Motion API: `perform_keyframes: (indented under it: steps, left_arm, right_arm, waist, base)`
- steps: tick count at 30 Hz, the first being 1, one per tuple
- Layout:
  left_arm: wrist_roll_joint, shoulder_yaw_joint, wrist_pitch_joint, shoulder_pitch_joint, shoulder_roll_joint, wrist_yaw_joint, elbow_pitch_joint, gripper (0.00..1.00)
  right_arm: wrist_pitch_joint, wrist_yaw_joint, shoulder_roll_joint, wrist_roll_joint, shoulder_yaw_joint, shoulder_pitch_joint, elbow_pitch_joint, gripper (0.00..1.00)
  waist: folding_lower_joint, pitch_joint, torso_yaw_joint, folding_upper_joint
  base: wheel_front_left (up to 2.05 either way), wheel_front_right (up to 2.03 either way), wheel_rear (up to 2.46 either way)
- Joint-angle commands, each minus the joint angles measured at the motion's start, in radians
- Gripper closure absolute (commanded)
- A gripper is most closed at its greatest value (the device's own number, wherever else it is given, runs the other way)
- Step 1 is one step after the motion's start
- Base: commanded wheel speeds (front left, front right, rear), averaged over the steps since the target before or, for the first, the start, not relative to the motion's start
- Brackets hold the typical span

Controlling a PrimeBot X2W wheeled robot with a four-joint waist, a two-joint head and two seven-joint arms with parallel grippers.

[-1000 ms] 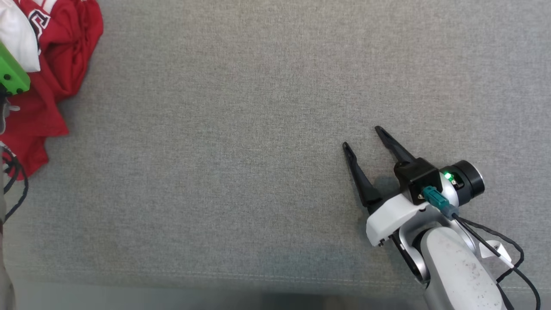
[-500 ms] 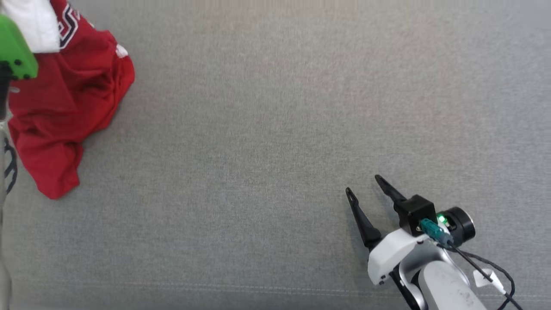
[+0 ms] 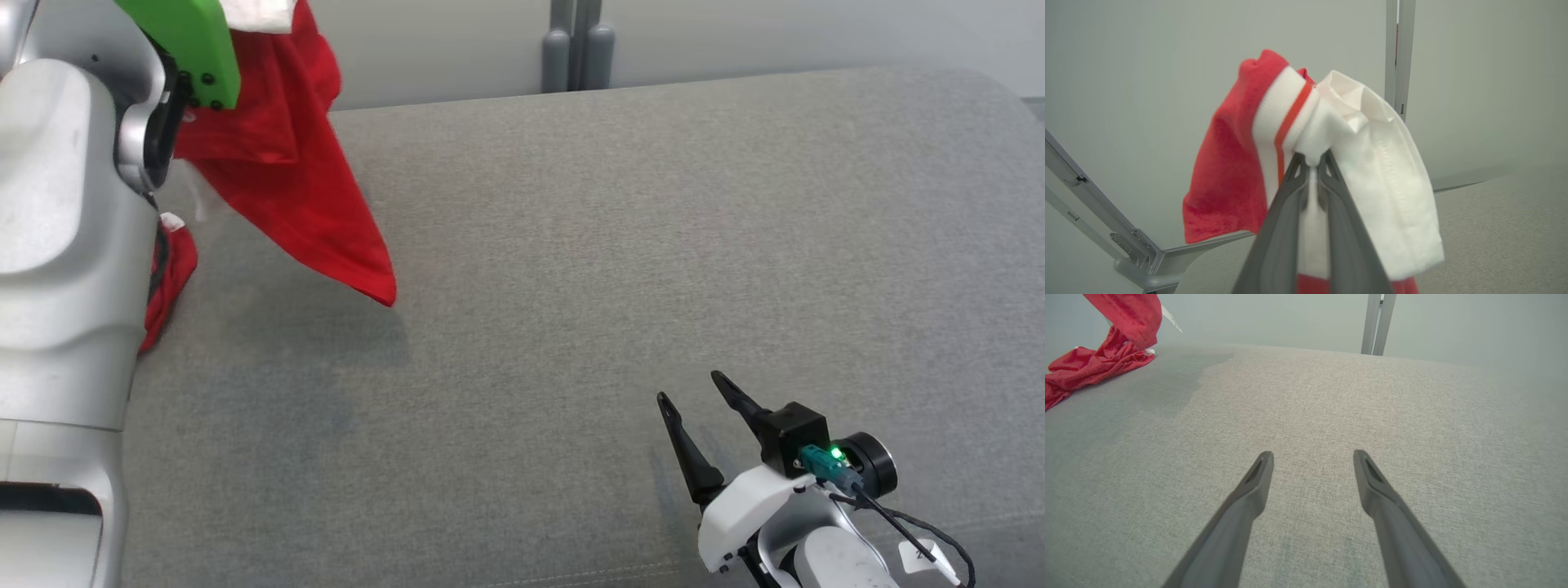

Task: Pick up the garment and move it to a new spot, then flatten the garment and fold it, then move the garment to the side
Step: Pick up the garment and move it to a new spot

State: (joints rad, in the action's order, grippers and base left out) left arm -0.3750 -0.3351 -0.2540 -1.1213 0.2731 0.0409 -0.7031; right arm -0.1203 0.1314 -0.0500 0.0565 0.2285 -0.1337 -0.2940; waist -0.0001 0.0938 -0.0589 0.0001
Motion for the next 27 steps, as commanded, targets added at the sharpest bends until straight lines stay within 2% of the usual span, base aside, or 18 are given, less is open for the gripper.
perform_keyframes:
  steps: [1,11,17,22,27]
  left_arm:
    - [0.007,-0.009,0.005,-0.017,-0.007,-0.001,0.010,1.00]
    - [-0.042,-0.064,0.041,-0.003,-0.157,0.024,0.097,1.00]
    - [-0.098,-0.110,0.081,0.040,-0.209,0.031,0.114,1.00]
    - [-0.134,-0.136,0.082,0.122,-0.217,0.008,0.066,1.00]
    - [-0.103,-0.139,0.117,0.190,-0.158,-0.020,-0.030,1.00]
  right_arm:
    - [-0.003,-0.001,-0.001,0.003,0.001,0.006,0.000,0.00]
    - [-0.025,-0.001,0.000,0.028,-0.012,-0.022,0.000,0.00]
    - [-0.053,-0.001,0.000,0.049,-0.026,-0.046,-0.016,0.00]
    - [-0.068,-0.001,0.000,0.066,-0.027,-0.062,-0.030,0.00]
    - [-0.075,-0.001,-0.001,0.073,-0.010,-0.081,-0.040,0.00]
  waist:
    - [0.0001,-0.027,-0.112,-0.0001]
    - [0.0001,0.059,-0.256,-0.0001]
    - [0.0001,0.120,-0.287,-0.0001]
    - [0.0001,0.143,-0.271,-0.0001]
    - [0.0001,0.151,-0.252,-0.0001]
  base:
    - [0.00,0.00,0.00]
    - [0.00,0.00,0.00]
    - [0.00,0.00,0.00]
    - [0.00,0.00,0.00]
    - [0.00,0.00,0.00]
